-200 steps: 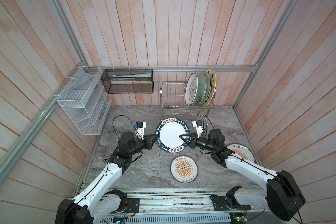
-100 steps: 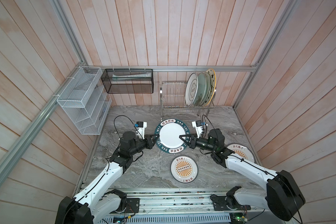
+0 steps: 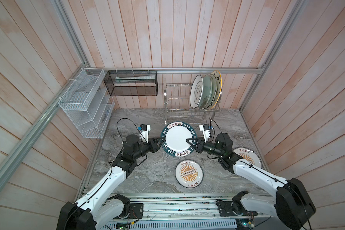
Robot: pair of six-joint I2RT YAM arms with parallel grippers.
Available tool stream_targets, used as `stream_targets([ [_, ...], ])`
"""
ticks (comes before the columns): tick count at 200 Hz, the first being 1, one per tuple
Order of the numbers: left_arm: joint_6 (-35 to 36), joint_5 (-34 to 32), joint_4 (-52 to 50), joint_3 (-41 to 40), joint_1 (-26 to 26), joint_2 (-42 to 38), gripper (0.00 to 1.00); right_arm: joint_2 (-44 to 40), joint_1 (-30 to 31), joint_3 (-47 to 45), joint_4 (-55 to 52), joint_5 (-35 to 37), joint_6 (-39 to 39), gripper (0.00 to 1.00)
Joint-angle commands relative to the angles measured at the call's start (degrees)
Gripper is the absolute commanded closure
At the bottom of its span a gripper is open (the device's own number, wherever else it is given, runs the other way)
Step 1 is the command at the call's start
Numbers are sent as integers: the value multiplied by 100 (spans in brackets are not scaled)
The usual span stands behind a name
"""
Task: Load plates into a dish rack
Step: Place the plate on the dish rack.
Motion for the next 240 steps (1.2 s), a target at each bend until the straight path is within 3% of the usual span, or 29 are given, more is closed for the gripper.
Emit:
stream_targets([
  [1, 42, -44, -16, 188, -23, -99, 51, -294, -57, -91, 222, 376, 12, 100],
  [97, 8, -41, 72, 214, -148, 8, 51, -1059, -192, -52, -286, 754, -590, 100],
  [176, 369, -1219, -151, 288, -689, -328, 50, -1389, -290, 329, -511, 1002, -1071, 100],
  [240, 104, -1657, 616, -311, -1019, -675, 50, -1404, -290, 876, -535, 1166, -1551, 100],
])
